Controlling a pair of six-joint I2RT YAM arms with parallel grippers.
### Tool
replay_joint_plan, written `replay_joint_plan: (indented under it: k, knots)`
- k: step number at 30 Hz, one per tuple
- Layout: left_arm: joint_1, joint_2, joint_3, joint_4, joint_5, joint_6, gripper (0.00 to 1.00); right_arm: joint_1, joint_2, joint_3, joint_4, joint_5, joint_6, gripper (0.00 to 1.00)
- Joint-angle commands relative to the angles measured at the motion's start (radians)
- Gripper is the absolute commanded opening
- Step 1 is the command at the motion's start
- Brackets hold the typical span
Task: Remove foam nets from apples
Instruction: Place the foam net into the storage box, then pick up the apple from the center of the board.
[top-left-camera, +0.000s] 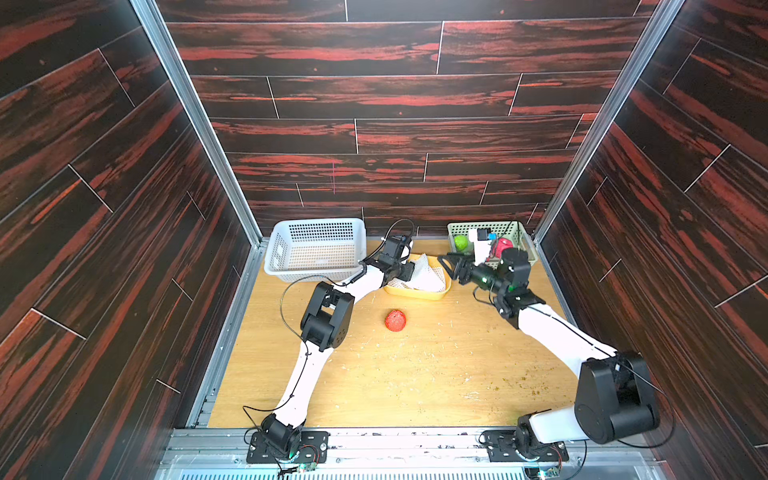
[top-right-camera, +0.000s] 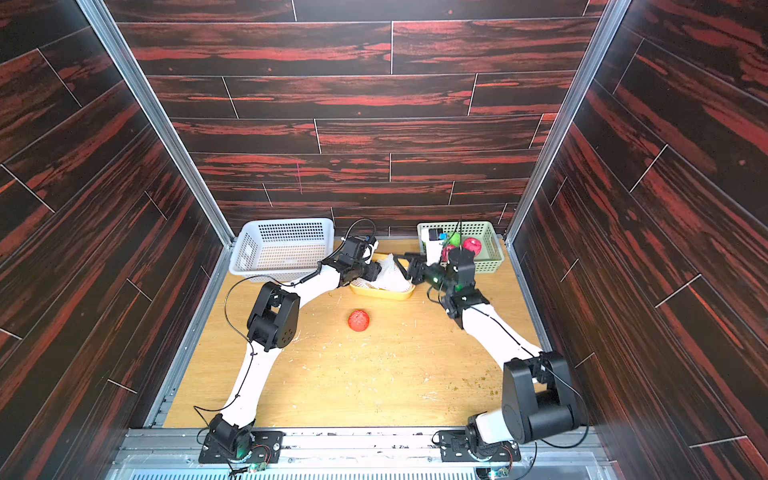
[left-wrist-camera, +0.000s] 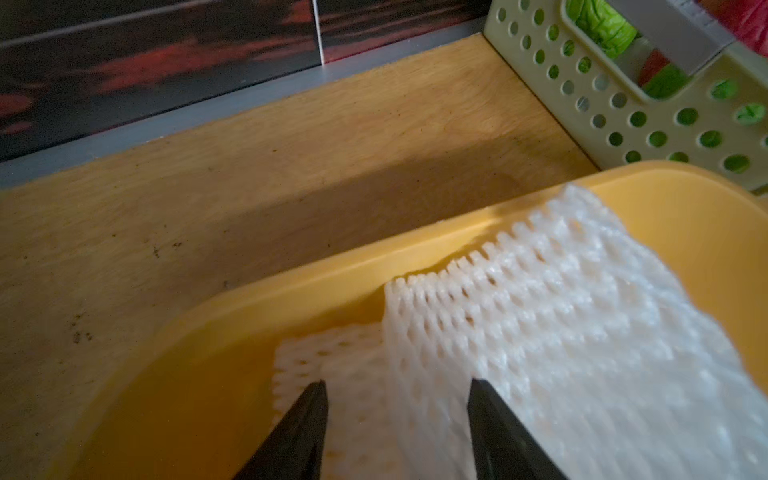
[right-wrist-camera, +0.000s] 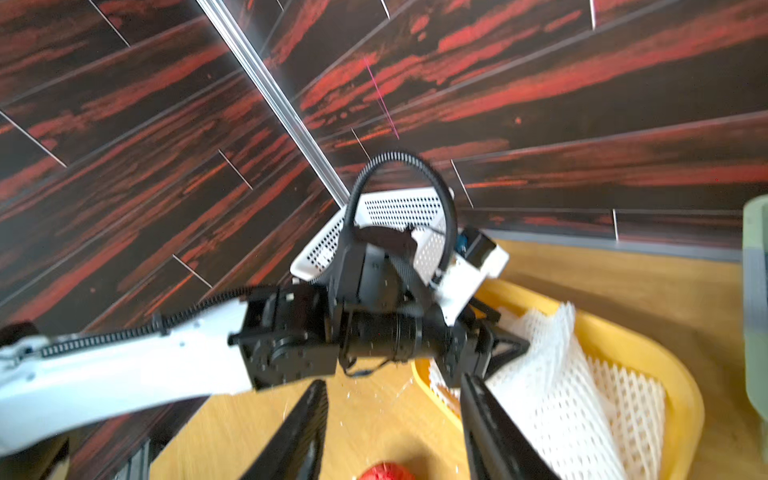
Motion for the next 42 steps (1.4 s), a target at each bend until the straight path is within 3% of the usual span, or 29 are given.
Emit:
replay_joint_plan:
  k: [1,4,11,18,21,24,26,31,37,42]
  knots:
    - [-0.004,-0.032,0.018,-0.012,-0.008,-0.003,0.61,0.005,-0.054,-0.047,0.042,0.002,-0.044,0.55]
    - [-0.003,-0.073,0.011,-0.012,-0.02,0.004,0.65,0.005,-0.076,-0.087,0.059,-0.002,-0.051,0.55]
    - [-0.004,-0.23,-0.069,0.028,-0.025,0.005,0.86,0.005,-0.072,-0.117,0.018,0.006,-0.089,0.56]
    - [-0.004,-0.411,-0.203,0.085,-0.048,0.021,0.93,0.007,-0.093,-0.14,0.003,0.021,-0.099,0.56]
    - [-0.003,-0.489,-0.268,0.097,-0.059,0.011,0.93,0.016,-0.092,-0.134,-0.007,-0.028,-0.118,0.57]
    - [-0.004,-0.628,-0.457,0.219,-0.053,-0.031,0.93,0.116,-0.071,-0.087,-0.135,0.055,-0.253,0.6]
    - [-0.005,-0.769,-0.637,0.327,-0.048,-0.067,0.94,0.194,-0.034,-0.071,-0.187,0.166,-0.327,0.68]
    - [-0.005,-1.057,-1.037,0.458,-0.01,-0.098,1.0,0.277,0.076,-0.066,-0.167,0.176,-0.319,0.77]
    - [-0.013,-1.304,-1.33,0.376,0.013,-0.138,1.0,0.348,0.225,-0.029,-0.198,0.253,-0.365,0.81]
    - [-0.02,-1.348,-1.457,0.373,0.089,-0.17,1.0,0.363,0.319,0.007,-0.2,0.256,-0.365,0.81]
